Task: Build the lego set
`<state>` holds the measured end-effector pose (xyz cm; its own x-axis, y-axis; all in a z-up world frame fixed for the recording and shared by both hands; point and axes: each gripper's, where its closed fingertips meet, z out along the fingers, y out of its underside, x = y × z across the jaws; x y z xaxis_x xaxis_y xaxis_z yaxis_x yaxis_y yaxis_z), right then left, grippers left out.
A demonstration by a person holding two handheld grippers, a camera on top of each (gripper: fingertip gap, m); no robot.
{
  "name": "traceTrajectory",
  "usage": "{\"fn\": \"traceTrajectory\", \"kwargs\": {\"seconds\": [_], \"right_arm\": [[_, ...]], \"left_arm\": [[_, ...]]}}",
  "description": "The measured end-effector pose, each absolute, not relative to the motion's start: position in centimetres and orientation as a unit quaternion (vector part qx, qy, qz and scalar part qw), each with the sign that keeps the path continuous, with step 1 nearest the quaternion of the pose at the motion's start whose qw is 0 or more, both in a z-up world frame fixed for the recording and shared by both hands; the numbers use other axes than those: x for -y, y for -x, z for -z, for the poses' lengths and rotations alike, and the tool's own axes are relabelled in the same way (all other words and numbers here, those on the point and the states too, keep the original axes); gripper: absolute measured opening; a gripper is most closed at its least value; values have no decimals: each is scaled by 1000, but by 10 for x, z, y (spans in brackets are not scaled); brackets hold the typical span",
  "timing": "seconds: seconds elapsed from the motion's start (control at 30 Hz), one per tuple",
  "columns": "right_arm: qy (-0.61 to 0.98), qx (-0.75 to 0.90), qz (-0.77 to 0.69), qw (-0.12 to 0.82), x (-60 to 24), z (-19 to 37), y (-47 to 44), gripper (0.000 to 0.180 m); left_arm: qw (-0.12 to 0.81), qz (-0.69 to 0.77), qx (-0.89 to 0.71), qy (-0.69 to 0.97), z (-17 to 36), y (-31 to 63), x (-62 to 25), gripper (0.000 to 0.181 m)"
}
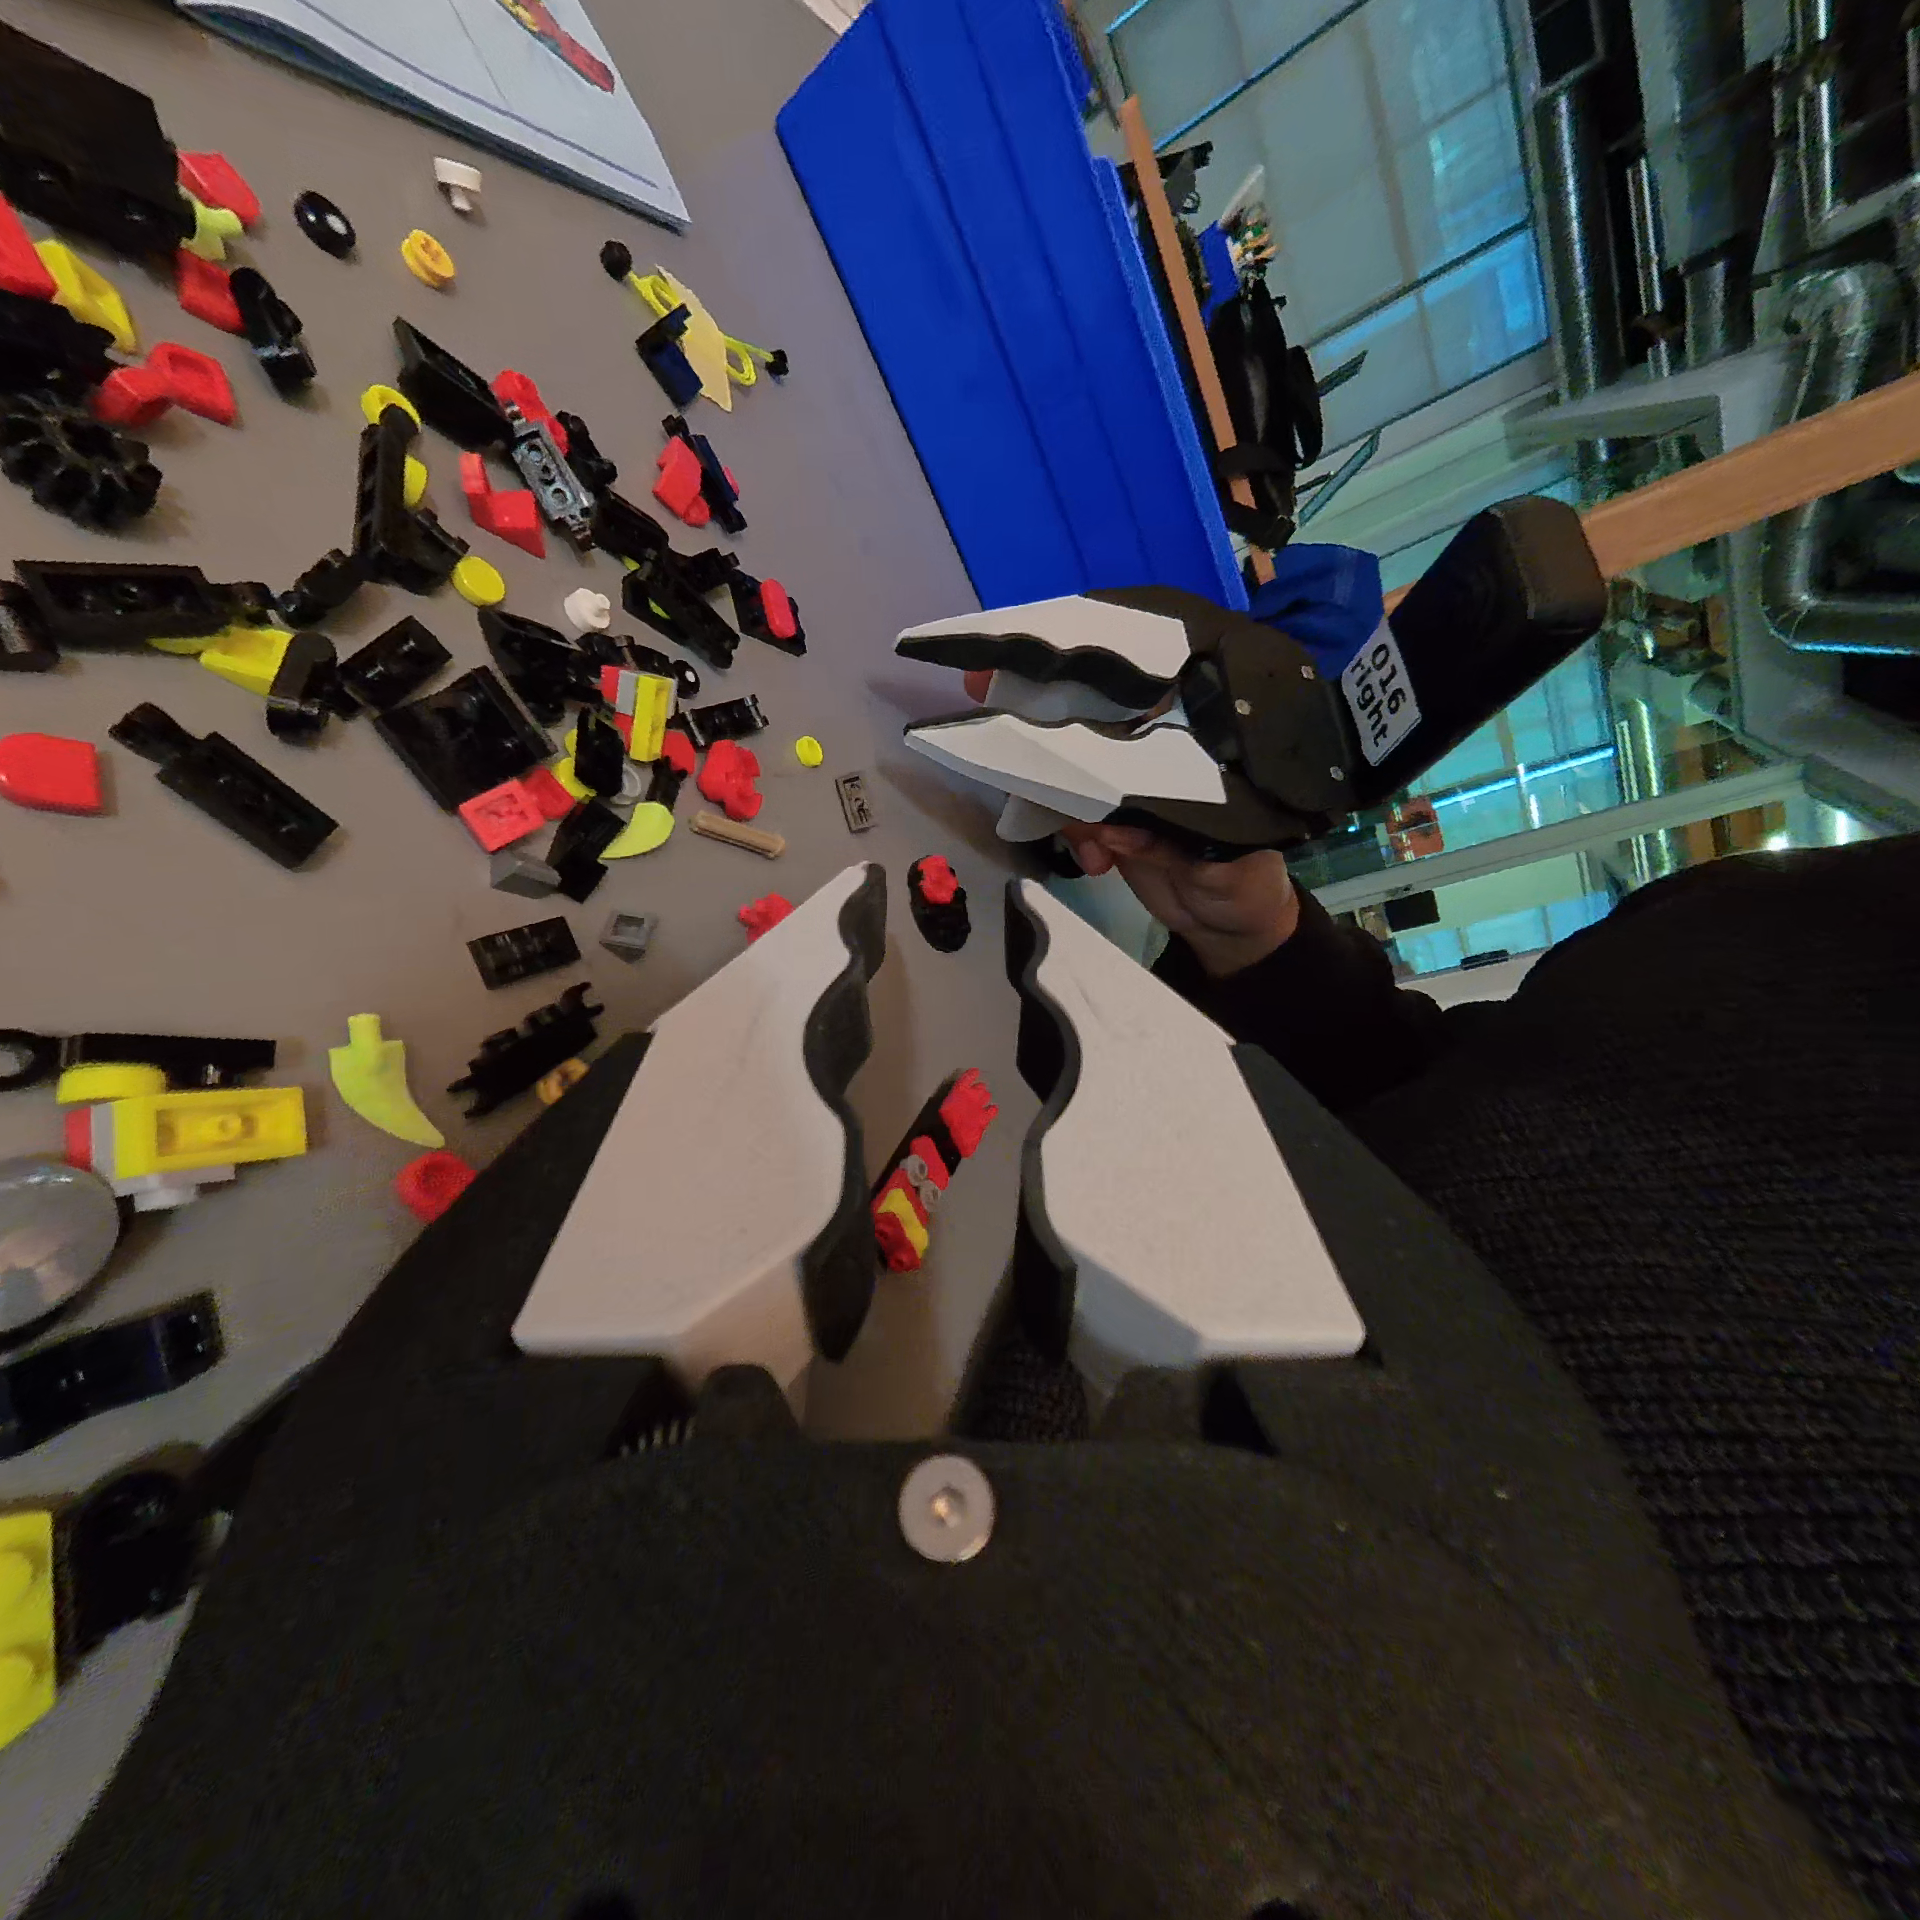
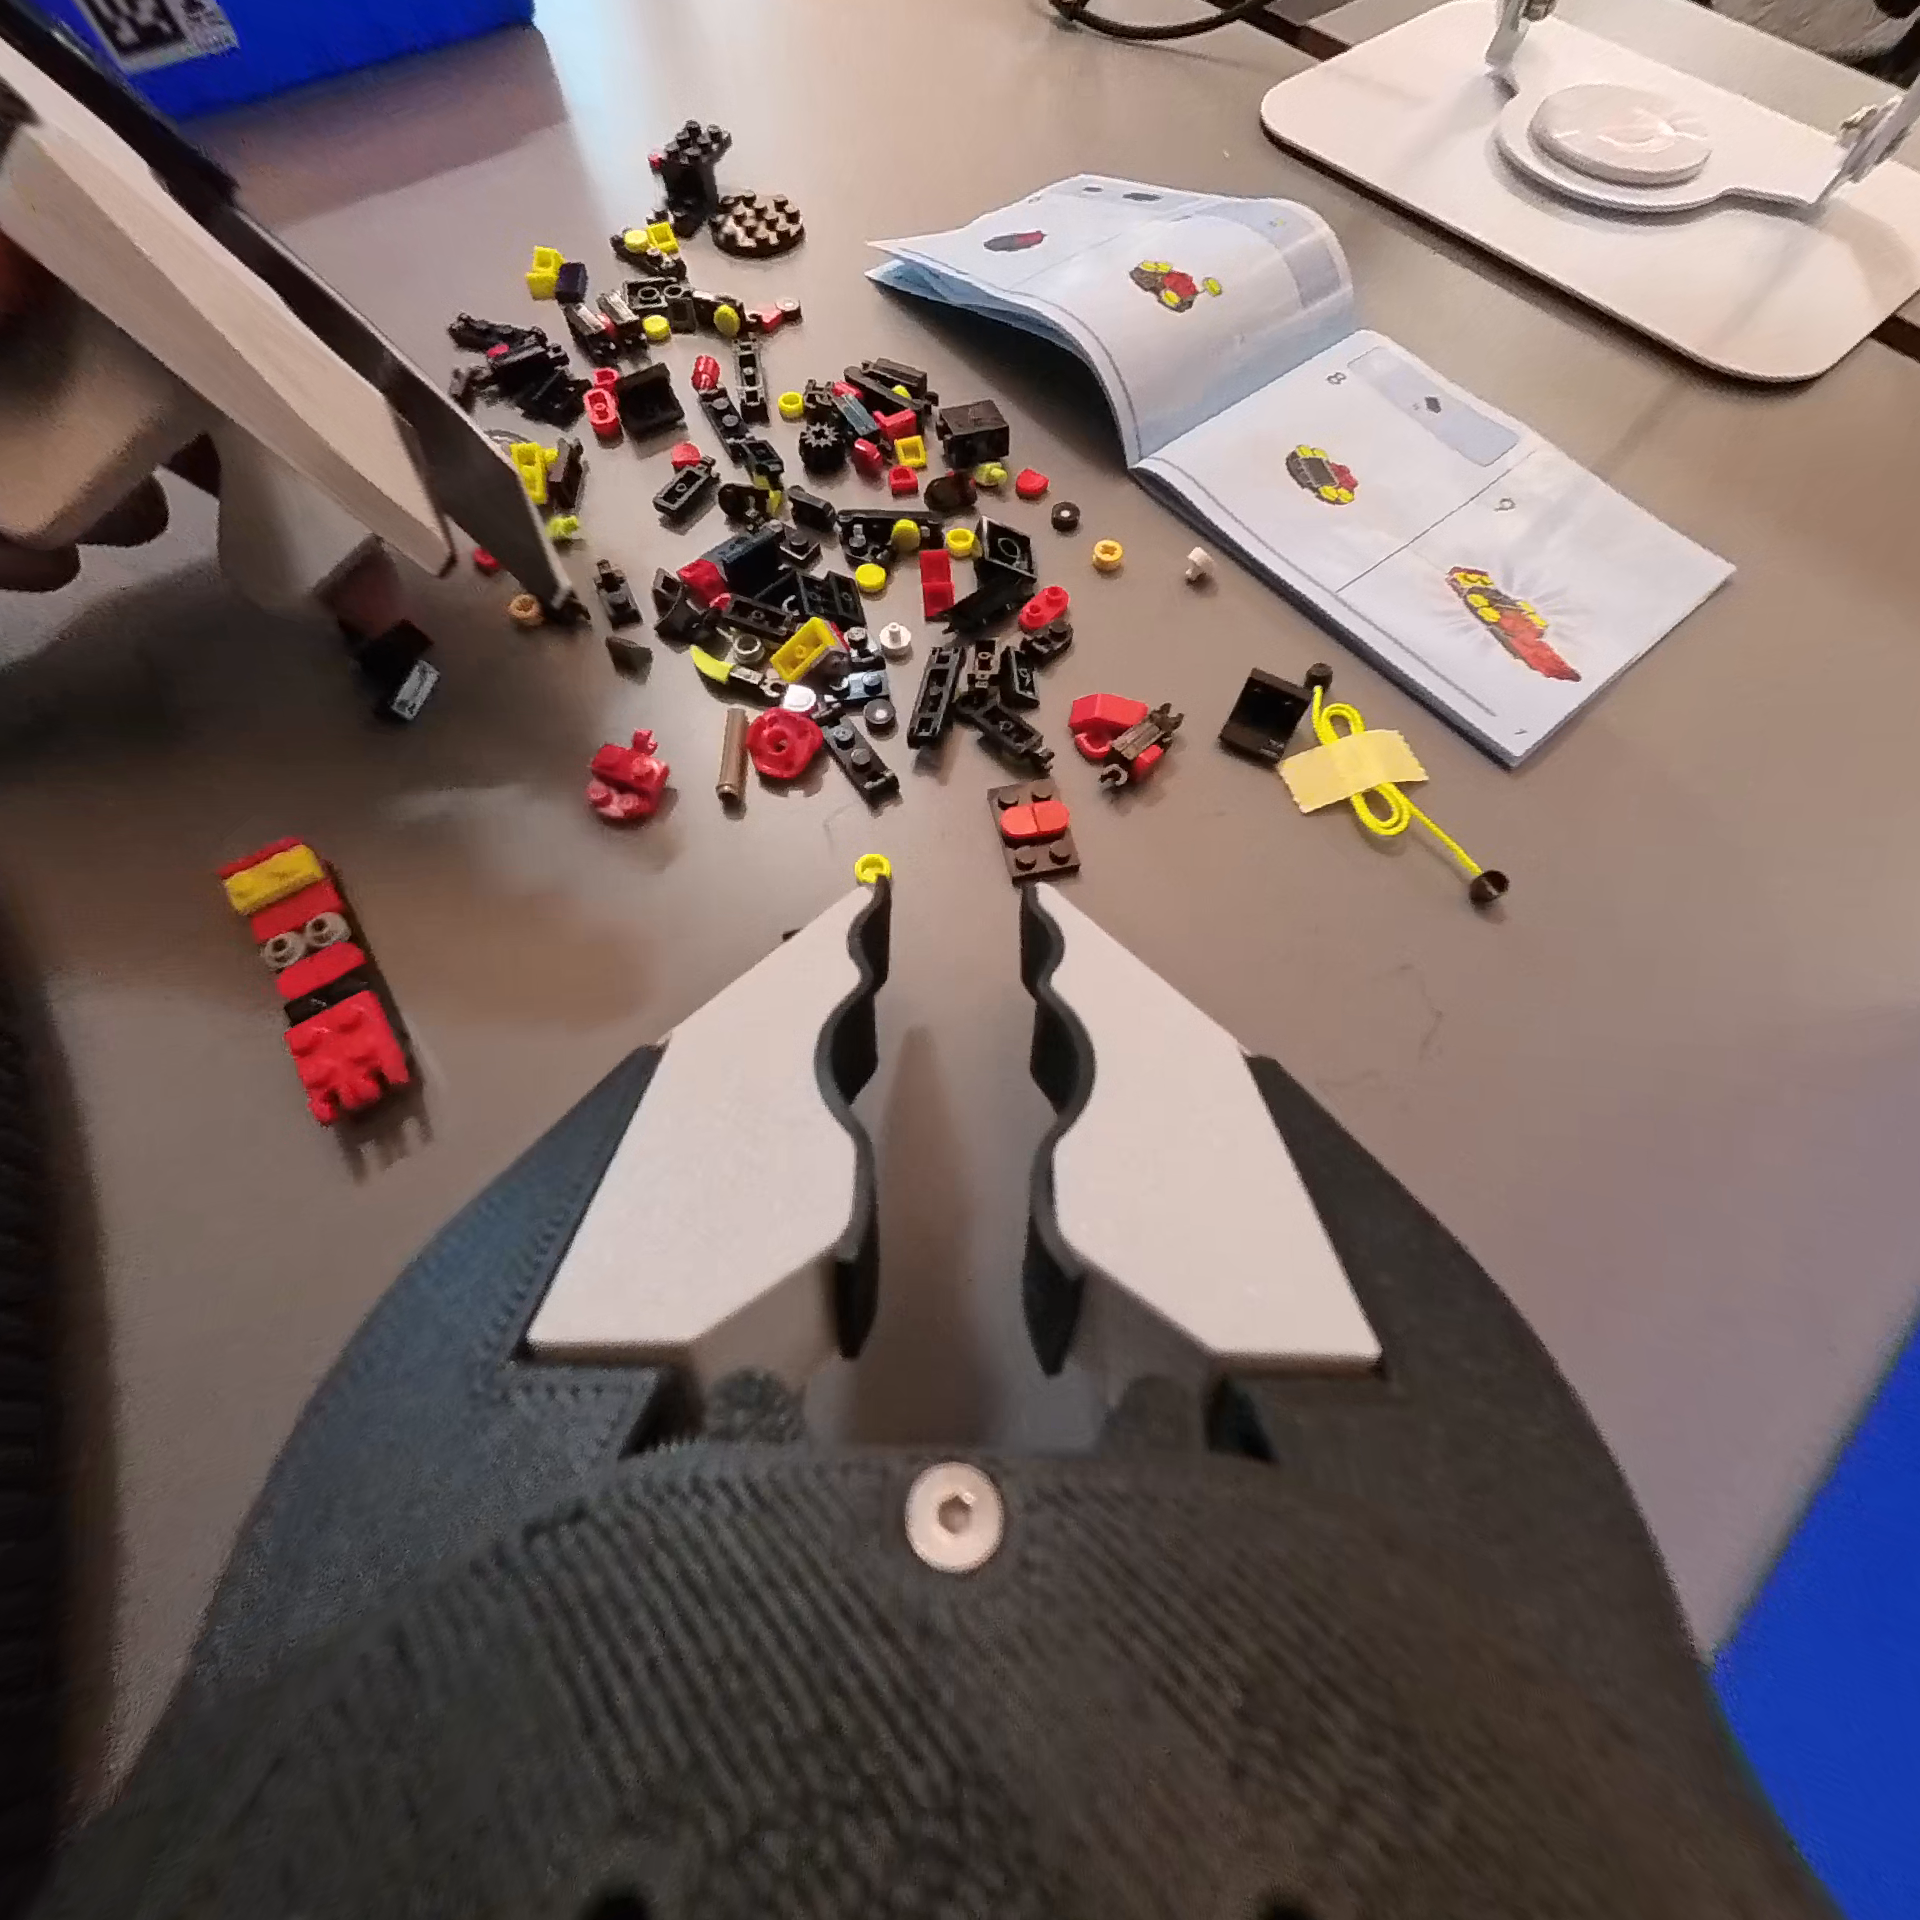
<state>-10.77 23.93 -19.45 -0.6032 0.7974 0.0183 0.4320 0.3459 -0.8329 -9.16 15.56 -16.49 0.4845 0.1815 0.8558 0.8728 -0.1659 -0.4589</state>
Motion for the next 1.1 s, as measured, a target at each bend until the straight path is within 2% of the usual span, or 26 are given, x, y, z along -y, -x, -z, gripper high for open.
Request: {"fn": "traceTrajectory", "kwargs": {"seconds": [0.2, 0.33, 0.63, 0.87, 1.1], "right_arm": [[373, 794, -421, 231, -235, 188, 108, 22], [379, 803, -396, 236, -240, 192, 112, 13], [382, 797, -428, 188, -223, 189, 125, 20], [329, 824, -423, 181, -198, 192, 129, 13], [350, 811, -439, 164, -184, 186, 156, 10]], "left_arm": [[524, 320, 371, 696, 160, 85, -151, 20], [524, 310, 372, 700, 160, 80, -145, 20], [531, 287, 399, 691, 162, 80, -122, 21], [539, 278, 424, 673, 163, 82, -105, 21], [543, 287, 441, 655, 164, 85, -98, 22]]}}
